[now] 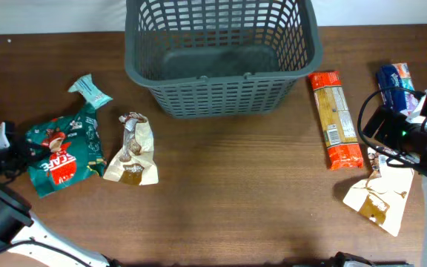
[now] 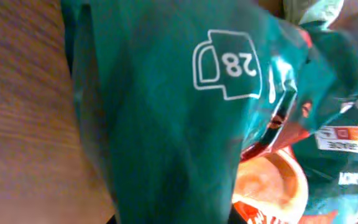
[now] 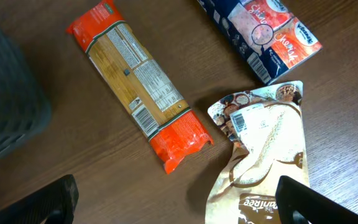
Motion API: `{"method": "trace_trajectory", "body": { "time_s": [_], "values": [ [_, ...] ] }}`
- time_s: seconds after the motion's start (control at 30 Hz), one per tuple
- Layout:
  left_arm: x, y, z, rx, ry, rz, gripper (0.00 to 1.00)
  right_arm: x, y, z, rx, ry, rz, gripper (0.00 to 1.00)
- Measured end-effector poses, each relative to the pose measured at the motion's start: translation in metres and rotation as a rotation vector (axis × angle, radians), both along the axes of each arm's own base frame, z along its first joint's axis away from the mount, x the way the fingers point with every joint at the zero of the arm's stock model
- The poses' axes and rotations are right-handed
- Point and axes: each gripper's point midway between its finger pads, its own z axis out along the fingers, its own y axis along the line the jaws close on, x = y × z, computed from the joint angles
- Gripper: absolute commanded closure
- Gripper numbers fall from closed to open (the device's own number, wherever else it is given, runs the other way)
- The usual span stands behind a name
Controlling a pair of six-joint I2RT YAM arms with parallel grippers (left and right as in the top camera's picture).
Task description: Pack container
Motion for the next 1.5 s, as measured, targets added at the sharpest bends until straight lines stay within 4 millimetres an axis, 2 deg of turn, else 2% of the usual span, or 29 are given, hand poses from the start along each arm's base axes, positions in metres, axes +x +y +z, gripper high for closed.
{"method": "trace_trajectory", "body": {
  "time_s": [0.17,0.27,0.3,0.4,0.5,0.6,0.63,0.67,0.7,0.8,0.87,0.97,1.0,1.13,1.27,1.33,1.43,1.5],
  "values": [
    [0.006,0.011,0.028,0.053,0.004,-0.010,0.98,0.002,0.005,0.000,0.023,-0.008,0.015,0.01],
    [0.012,0.021,0.061,0.130,-0.035,-0.008,0.98,0.002,0.006,0.000,0.031,-0.011,0.019,0.01],
    [0.015,0.024,0.075,0.164,-0.056,-0.004,0.98,0.002,0.007,0.000,0.035,-0.012,0.019,0.01],
    [0.025,0.027,0.141,0.295,-0.158,0.008,0.98,0.003,0.009,0.000,0.045,-0.015,0.025,0.01],
    [0.032,0.012,0.212,0.407,-0.276,0.007,0.98,0.003,0.011,0.000,0.054,-0.018,0.031,0.01],
    [0.038,-0.021,0.274,0.480,-0.408,-0.023,0.98,0.004,0.012,0.000,0.063,-0.021,0.035,0.01],
    [0.040,-0.030,0.287,0.492,-0.441,-0.034,0.98,0.004,0.012,0.000,0.064,-0.021,0.035,0.01],
    [0.044,-0.055,0.316,0.507,-0.527,-0.071,0.98,0.004,0.013,0.000,0.066,-0.022,0.034,0.01],
    [0.049,-0.069,0.330,0.513,-0.581,-0.100,0.98,0.004,0.013,0.000,0.068,-0.022,0.035,0.01],
    [0.070,-0.105,0.366,0.548,-0.753,-0.190,0.98,0.004,0.013,0.000,0.069,-0.022,0.035,0.01],
    [0.084,-0.127,0.382,0.561,-0.843,-0.246,0.98,0.004,0.014,0.000,0.072,-0.023,0.035,0.01],
    [0.107,-0.171,0.411,0.577,-1.011,-0.341,0.98,0.004,0.015,0.000,0.082,-0.021,0.039,0.01],
    [0.111,-0.180,0.417,0.579,-1.044,-0.357,0.98,0.003,0.016,0.000,0.084,-0.019,0.040,0.01],
    [0.122,-0.240,0.453,0.551,-1.242,-0.457,0.98,-0.001,0.019,-0.003,0.098,0.001,0.043,0.01],
    [0.128,-0.289,0.479,0.517,-1.406,-0.528,0.98,-0.007,0.021,-0.006,0.108,0.028,0.041,0.01],
    [0.131,-0.311,0.480,0.482,-1.442,-0.567,0.98,-0.009,0.021,-0.008,0.112,0.038,0.041,0.01],
    [0.142,-0.343,0.465,0.410,-1.447,-0.629,0.98,-0.012,0.022,-0.009,0.116,0.051,0.040,0.01],
    [0.155,-0.363,0.443,0.356,-1.412,-0.667,0.98,-0.013,0.023,-0.009,0.117,0.053,0.040,0.01]
  ]
}}
